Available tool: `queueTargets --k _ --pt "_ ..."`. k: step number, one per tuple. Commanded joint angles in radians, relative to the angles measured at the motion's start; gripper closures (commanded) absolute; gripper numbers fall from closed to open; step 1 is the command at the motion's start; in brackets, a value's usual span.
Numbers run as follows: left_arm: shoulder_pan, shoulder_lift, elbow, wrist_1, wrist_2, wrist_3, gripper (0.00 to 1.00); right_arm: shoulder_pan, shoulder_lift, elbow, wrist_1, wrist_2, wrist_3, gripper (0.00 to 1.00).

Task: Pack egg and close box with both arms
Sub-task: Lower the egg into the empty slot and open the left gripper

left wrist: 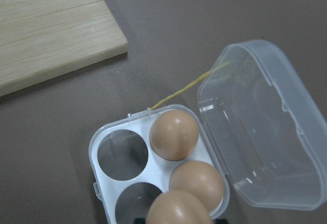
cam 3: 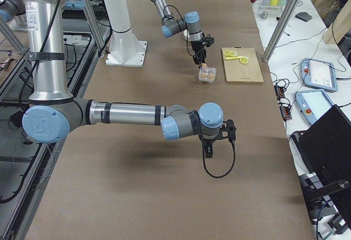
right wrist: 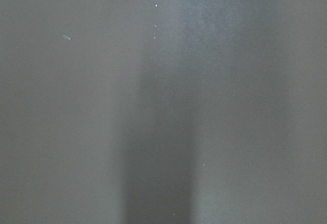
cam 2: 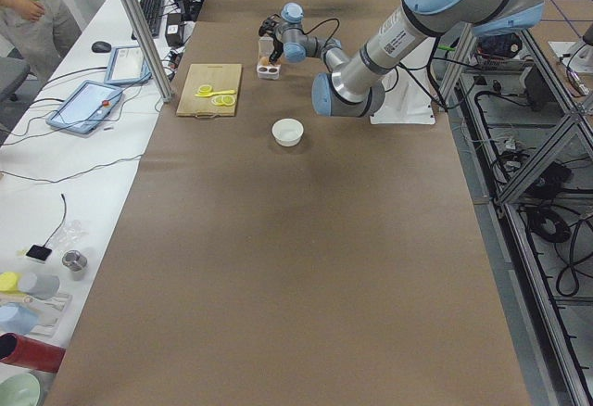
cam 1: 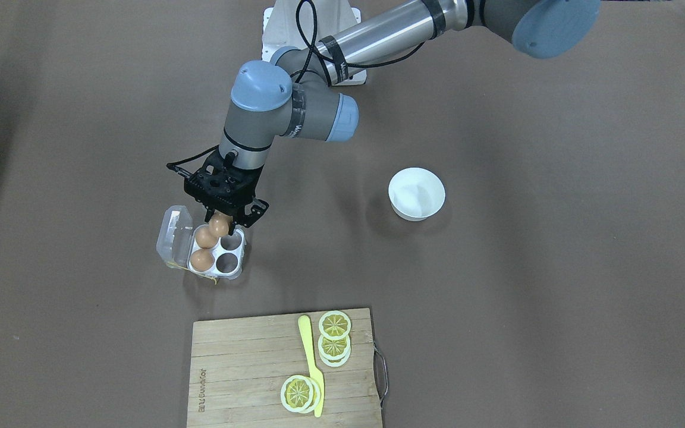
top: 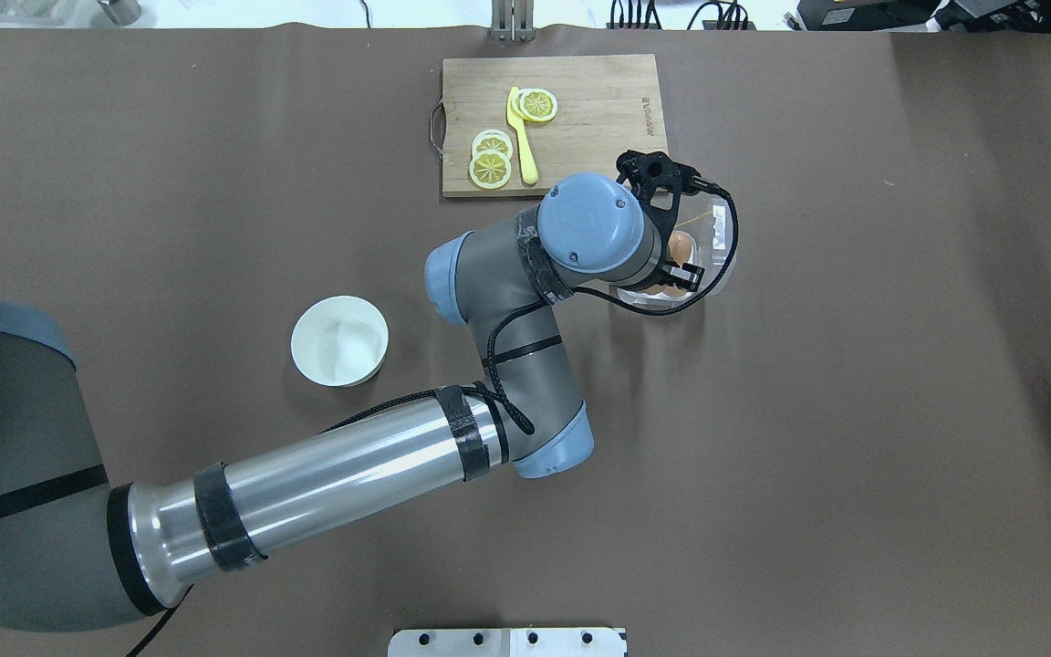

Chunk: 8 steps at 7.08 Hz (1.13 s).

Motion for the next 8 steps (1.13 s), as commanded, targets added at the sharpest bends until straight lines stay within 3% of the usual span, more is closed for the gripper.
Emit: queueTargets --k 1,8 --pt "-0.011 -0.002 0.0 0.001 0.008 0.0 0.63 0.0 -0.002 -0.001 0.0 0.002 -0.001 0.0" --pt "-0.019 0.001 0.045 0.001 0.016 0.0 0.63 0.0 0.001 -0.003 -0.002 0.006 -0.001 0.0"
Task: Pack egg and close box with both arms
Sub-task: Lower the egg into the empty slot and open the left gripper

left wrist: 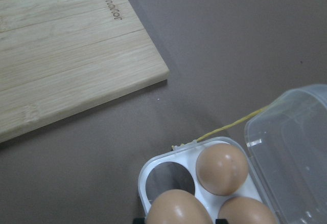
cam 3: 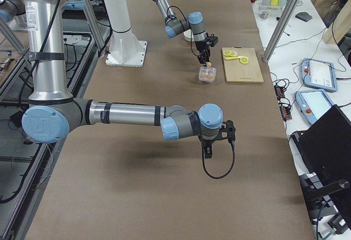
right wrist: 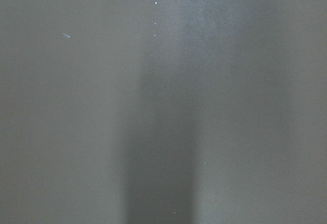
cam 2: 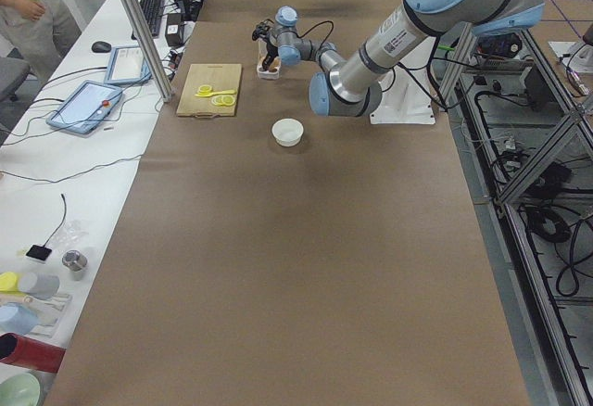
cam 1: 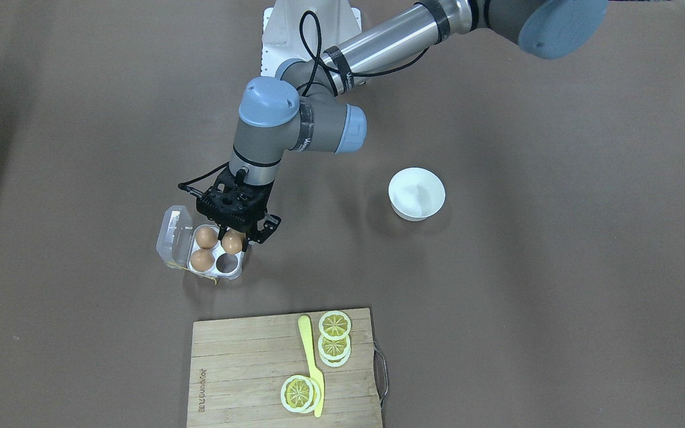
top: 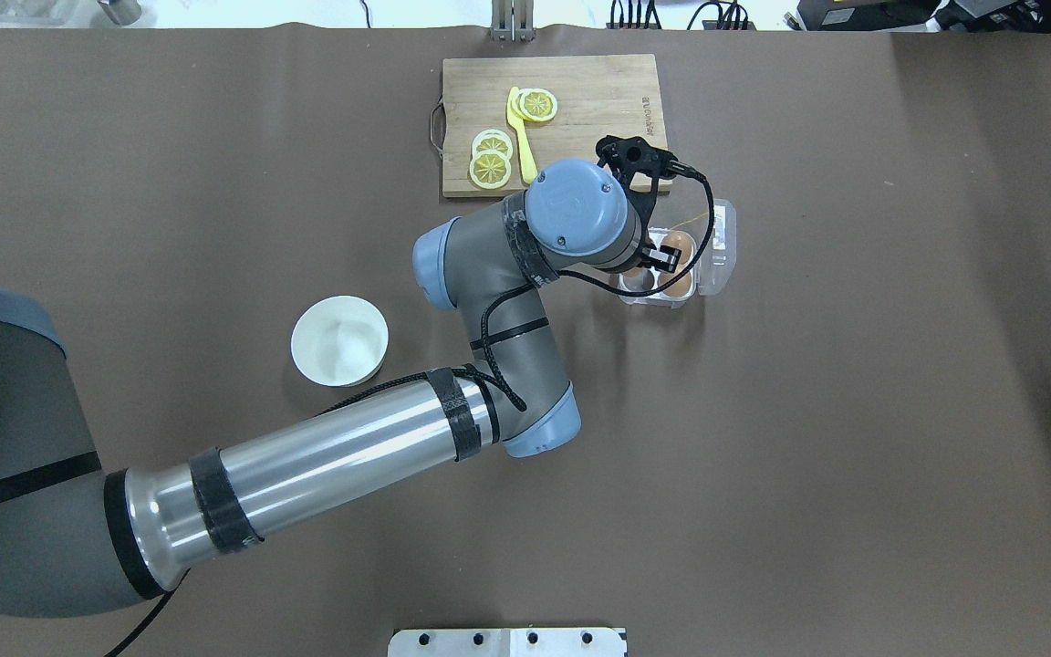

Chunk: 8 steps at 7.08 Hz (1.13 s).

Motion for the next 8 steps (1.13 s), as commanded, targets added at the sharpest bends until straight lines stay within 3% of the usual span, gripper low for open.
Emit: queueTargets --k 1,4,8 --pt "0.004 0.001 0.002 0.0 0.0 0.0 0.63 0.0 0.005 -0.005 -0.001 0.0 0.001 0.0" --pt "0.012 -0.003 -0.003 0.0 0.0 0.0 0.6 -0.002 0.011 -0.01 -0.003 0.0 0.001 0.0" --pt "0.012 -0.003 -0.003 0.0 -0.001 0.0 0.33 -0.003 0.014 -0.014 -0.001 -0.003 -0.001 0.0"
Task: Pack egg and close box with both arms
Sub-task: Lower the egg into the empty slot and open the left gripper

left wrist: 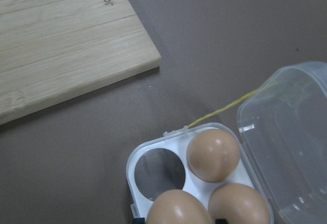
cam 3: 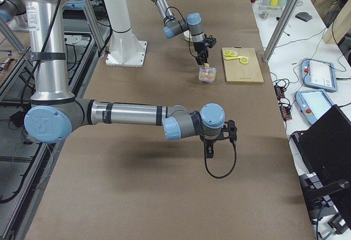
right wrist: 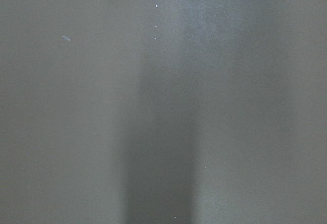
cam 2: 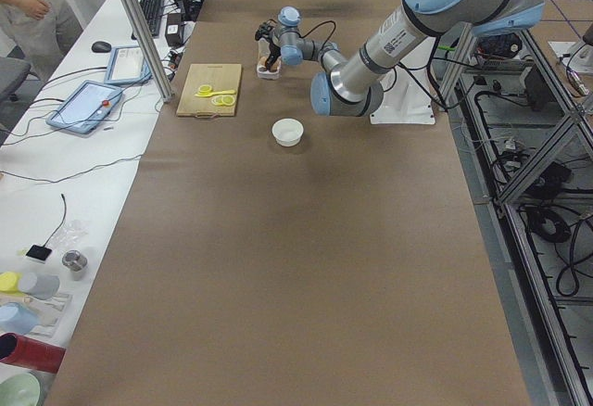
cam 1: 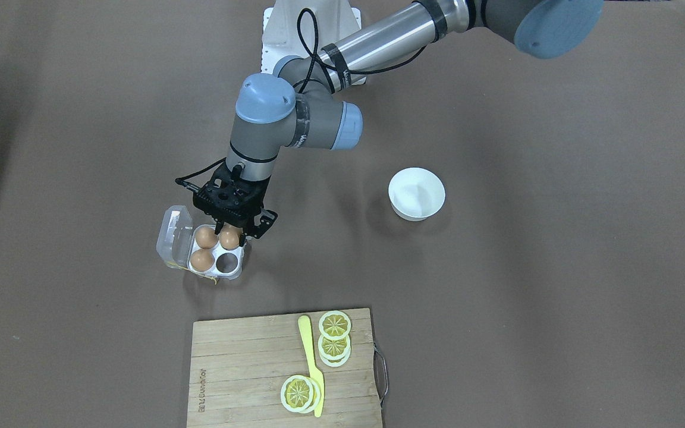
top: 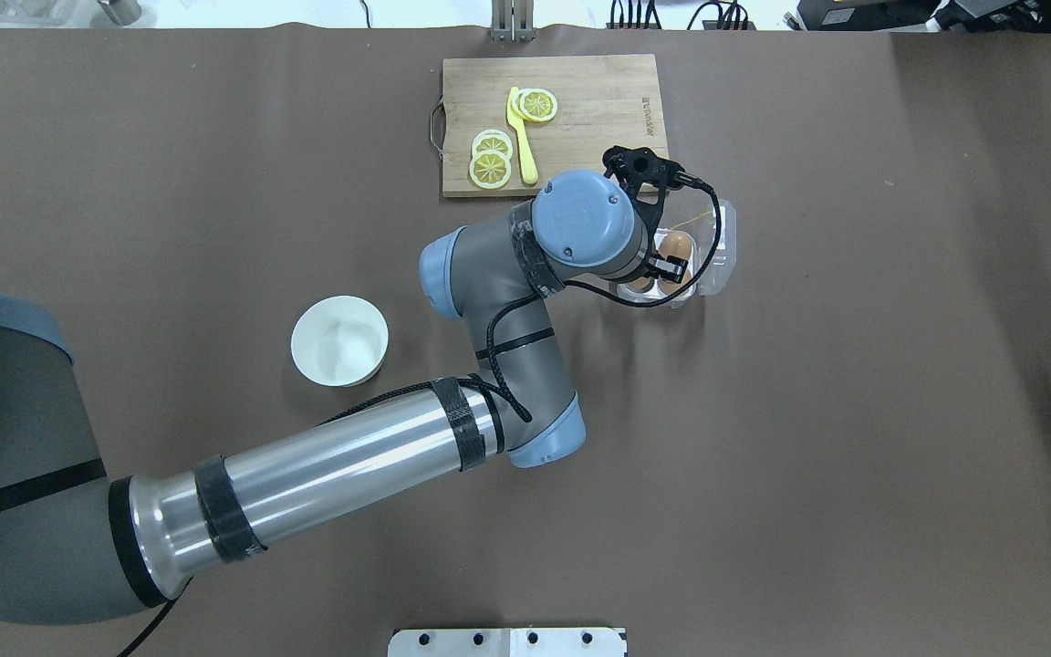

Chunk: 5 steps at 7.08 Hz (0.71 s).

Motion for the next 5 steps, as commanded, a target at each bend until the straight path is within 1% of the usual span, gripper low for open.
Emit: queueTargets --k 1,3,4,5 --pt "0.001 0.0 -0.002 0.0 0.001 0.0 0.23 0.0 0.0 -0.001 -0.001 -0.001 0.0 0.0" --pt "-0.001 -0.003 -0.003 0.005 -0.002 -0.026 0.14 0.0 0.0 -0.001 -0.002 -0.001 0.0 0.0" --pt "-0.002 -0.011 -0.017 0.038 -0.008 -0.059 0.04 0.0 -0.001 -0.001 -0.002 -0.001 0.0 0.0" --pt "-0.008 -0.012 -0.073 0.169 -0.019 -0.061 0.03 0.0 0.0 -0.002 0.0 -0.003 0.0 0.0"
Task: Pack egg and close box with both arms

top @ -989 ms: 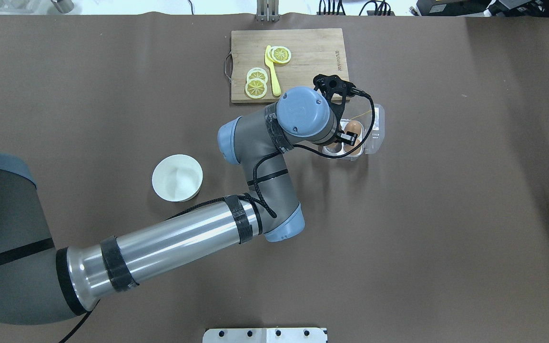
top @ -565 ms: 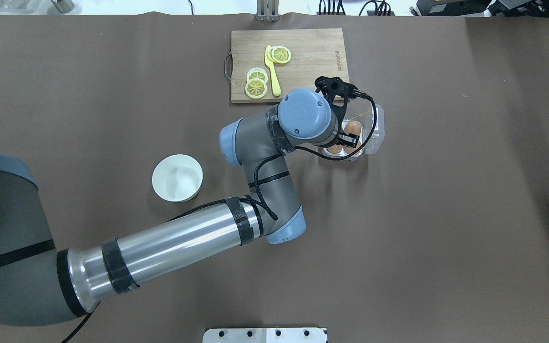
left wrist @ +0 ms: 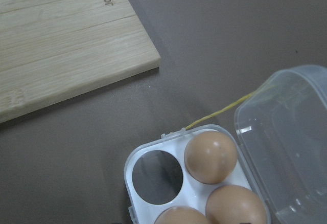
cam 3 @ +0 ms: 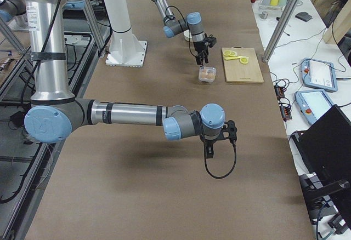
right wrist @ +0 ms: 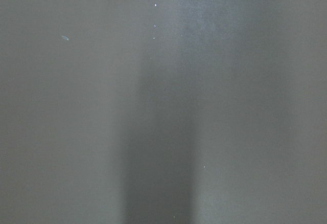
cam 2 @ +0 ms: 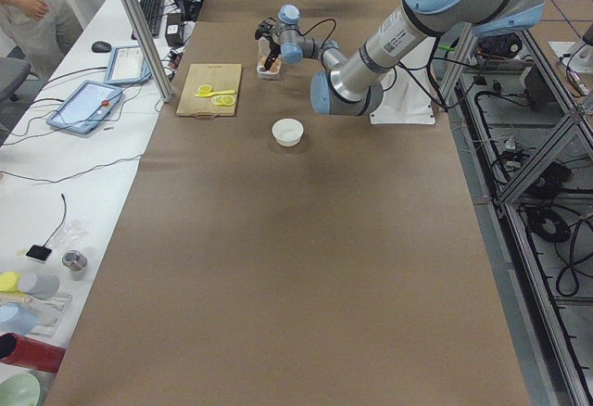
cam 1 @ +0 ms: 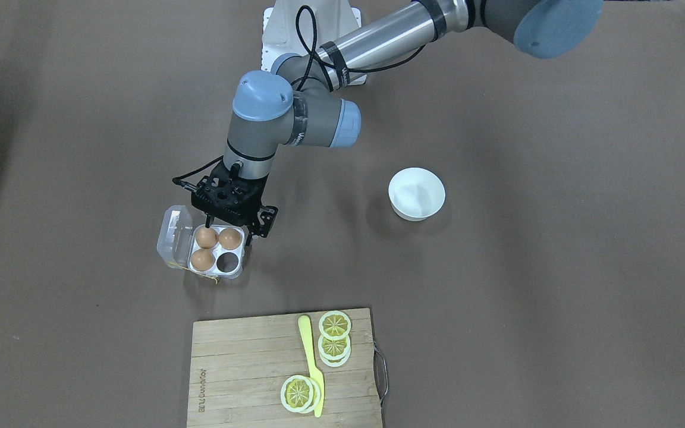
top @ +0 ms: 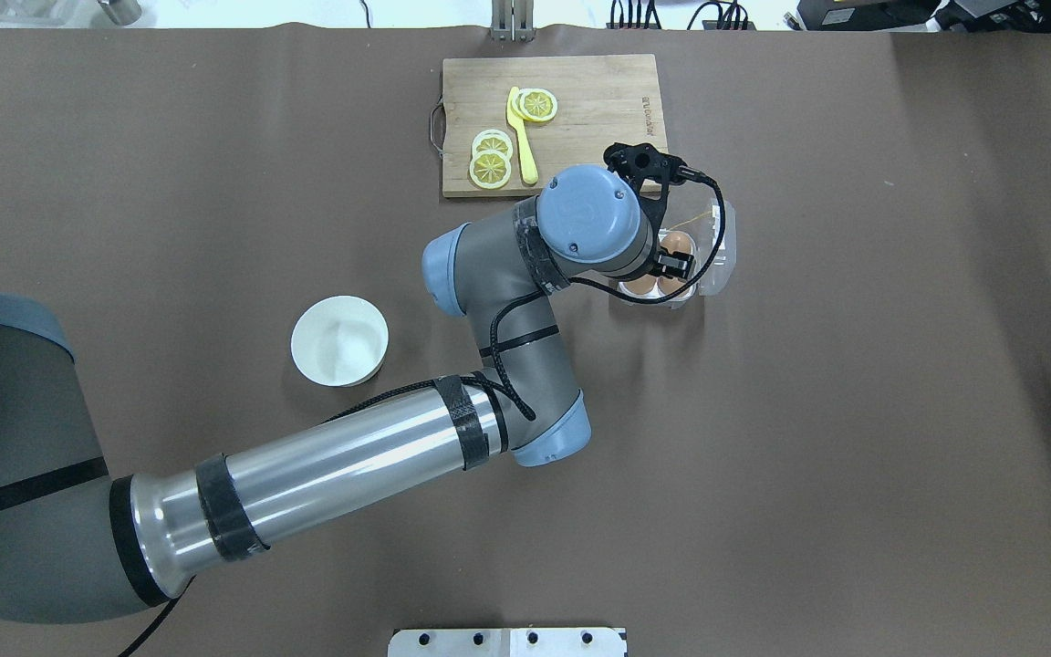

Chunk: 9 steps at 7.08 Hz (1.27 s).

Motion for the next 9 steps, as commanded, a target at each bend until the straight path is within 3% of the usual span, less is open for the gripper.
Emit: queueTargets --k 1,4,6,7,9 --pt "-0.017 -0.004 -0.128 0.235 -0.067 -0.013 0.03 0.0 -0.001 -0.001 0.0 -0.003 0.0 0.0" --pt "-0.092 0.032 -0.191 0.321 -0.183 0.031 0.03 0.0 -0.001 -0.009 0.001 -0.004 0.0 0.0" --pt "-0.16 0.123 -0.383 0.491 -0.277 0.12 0.03 0.0 -0.001 -0.016 0.003 -0.004 0.002 0.0" --pt "-0.201 0.149 -0.417 0.51 -0.317 0.156 0.03 -0.002 0.002 -0.021 0.004 -0.004 0.002 0.0" --pt "-0.301 0.323 -0.57 0.512 -0.432 0.258 0.03 -0.005 0.028 -0.039 0.003 -0.004 0.002 0.0"
